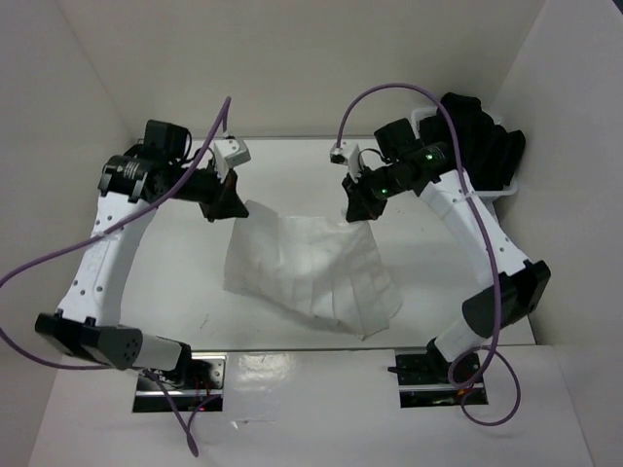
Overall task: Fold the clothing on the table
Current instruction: Flatten the skirt out
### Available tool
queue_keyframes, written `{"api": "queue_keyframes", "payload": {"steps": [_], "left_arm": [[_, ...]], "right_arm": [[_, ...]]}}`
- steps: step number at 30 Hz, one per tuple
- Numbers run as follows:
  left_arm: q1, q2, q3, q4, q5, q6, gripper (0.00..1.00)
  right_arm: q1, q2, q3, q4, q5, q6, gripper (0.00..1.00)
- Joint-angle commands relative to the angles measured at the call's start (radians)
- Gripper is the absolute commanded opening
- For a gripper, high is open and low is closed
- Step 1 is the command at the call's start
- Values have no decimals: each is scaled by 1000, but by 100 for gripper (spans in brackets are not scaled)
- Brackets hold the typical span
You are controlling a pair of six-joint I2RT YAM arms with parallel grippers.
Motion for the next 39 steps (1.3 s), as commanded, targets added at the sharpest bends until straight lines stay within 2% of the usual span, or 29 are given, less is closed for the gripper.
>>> {"api": "queue_keyframes", "payload": {"steps": [1, 3, 7, 10, 17, 21, 25, 30, 39], "left_arm": [[0, 123, 152, -16, 68, 50, 0], [0, 188, 218, -25, 50, 50, 0], [-10, 214, 238, 54, -15, -10, 0], [-10, 214, 270, 148, -88, -62, 0], [-10, 204, 400, 179, -209, -131, 0], [-1, 167, 413, 234, -245, -160, 0], [26, 132, 465, 216, -203, -157, 0], [75, 52, 474, 105, -49, -39, 0], [130, -13, 405, 18, 131, 27, 0]], "right_arm": [[-3, 68, 64, 66, 3, -13, 0], [-3, 131, 125, 66, 3, -13, 0], [-3, 185, 213, 104, 41, 15, 0], [-3, 165, 245, 181, 107, 68, 0], [-3, 107, 340, 290, 331, 182, 0], [-27, 84, 383, 330, 388, 232, 0], [-73, 33, 395, 319, 341, 228, 0], [-73, -53, 385, 226, 177, 138, 0], [-82, -98, 339, 101, 8, 27, 0]]}}
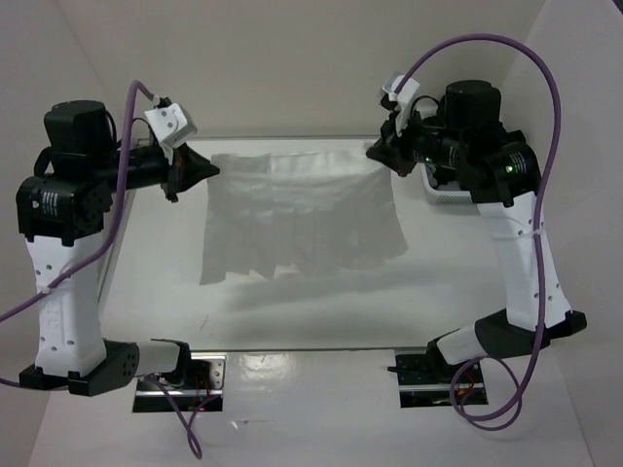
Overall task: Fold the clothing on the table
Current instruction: Flatten the skirt out
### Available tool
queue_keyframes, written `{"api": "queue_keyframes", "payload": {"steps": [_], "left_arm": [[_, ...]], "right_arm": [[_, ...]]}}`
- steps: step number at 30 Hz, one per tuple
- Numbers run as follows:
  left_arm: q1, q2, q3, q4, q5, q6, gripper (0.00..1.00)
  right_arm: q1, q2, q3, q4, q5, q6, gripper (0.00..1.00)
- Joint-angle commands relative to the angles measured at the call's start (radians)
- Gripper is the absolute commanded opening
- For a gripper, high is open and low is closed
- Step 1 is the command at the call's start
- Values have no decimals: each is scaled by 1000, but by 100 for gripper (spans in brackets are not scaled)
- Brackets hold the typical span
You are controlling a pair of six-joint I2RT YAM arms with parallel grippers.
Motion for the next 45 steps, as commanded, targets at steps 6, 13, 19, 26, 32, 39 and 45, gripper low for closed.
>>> {"api": "queue_keyframes", "payload": {"steps": [6, 13, 19, 26, 32, 39, 45], "left_arm": [[19, 36, -155, -14, 149, 53, 0], [19, 196, -445, 103, 142, 53, 0], [7, 464, -444, 244, 74, 17, 0], [7, 772, -159, 284, -50, -26, 0], [7, 874, 38, 359, -140, -122, 0], [7, 922, 105, 456, -223, -243, 79], [7, 896, 105, 528, -474, -326, 100]], "right_arm": [[-4, 39, -79, -95, -129, -81, 0], [-4, 154, -369, 60, -112, -90, 0], [-25, 336, -482, 263, 3, -90, 0], [-120, 559, -230, 307, 21, -60, 0], [-133, 620, -96, 376, 112, -5, 5], [-123, 714, 28, 398, 225, 101, 99], [-114, 692, 57, 450, 405, 224, 99]]}}
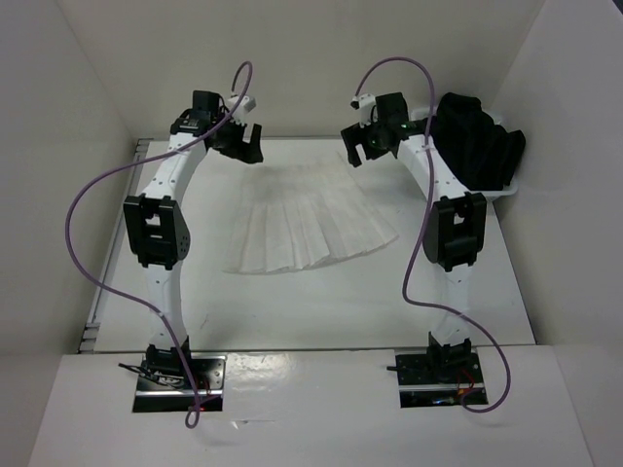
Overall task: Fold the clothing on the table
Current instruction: Flatten the skirt out
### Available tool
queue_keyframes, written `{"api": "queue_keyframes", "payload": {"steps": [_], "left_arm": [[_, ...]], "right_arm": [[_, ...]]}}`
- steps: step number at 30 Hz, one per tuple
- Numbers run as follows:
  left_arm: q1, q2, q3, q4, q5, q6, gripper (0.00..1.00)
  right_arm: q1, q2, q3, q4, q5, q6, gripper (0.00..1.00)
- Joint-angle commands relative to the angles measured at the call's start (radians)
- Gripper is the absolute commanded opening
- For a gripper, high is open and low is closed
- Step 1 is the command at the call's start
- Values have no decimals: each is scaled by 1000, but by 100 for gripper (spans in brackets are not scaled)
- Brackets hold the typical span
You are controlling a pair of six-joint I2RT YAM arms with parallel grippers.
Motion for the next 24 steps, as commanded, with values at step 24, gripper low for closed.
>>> {"api": "queue_keyframes", "payload": {"steps": [24], "left_arm": [[215, -777, -838, 70, -307, -89, 100]], "right_arm": [[326, -30, -211, 16, 202, 71, 99]]}}
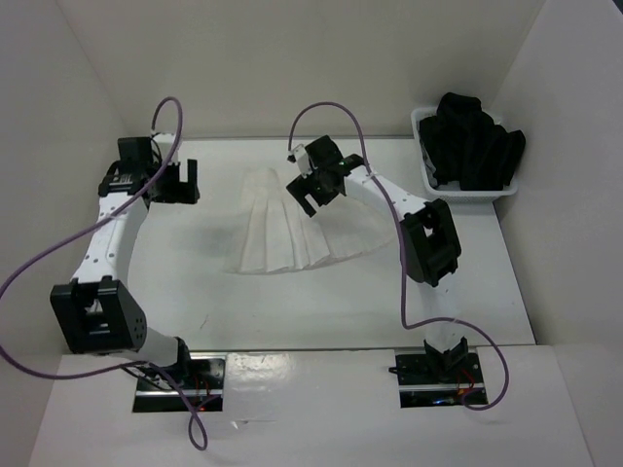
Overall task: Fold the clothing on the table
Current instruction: Flatten the skirt out
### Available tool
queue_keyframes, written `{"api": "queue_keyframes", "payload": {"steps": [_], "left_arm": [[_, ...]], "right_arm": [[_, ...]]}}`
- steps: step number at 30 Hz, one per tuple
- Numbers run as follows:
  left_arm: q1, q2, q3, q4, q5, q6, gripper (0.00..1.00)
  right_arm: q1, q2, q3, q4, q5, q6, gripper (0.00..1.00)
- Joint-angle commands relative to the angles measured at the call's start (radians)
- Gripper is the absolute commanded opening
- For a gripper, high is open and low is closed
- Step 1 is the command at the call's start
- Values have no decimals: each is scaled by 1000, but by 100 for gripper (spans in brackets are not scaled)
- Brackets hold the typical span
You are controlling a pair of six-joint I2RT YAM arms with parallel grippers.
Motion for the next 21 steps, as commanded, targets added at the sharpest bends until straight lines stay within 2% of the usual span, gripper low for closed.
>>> {"api": "queue_keyframes", "payload": {"steps": [1, 7, 11, 17, 21], "left_arm": [[49, -119, -82, -15, -17, 2, 100], [84, -195, -163, -46, -28, 2, 100], [102, -244, -206, -57, -52, 2, 100], [135, -287, -231, -78, -63, 2, 100], [153, -287, -231, -99, -63, 2, 100]], "right_arm": [[-14, 40, 21, 38, 56, 69, 99], [-14, 138, 153, 29, 81, 230, 99], [-14, 241, 297, 4, 68, 327, 99], [-37, 409, 512, -63, 101, 382, 99], [-61, 450, 552, -89, 90, 392, 99]]}}
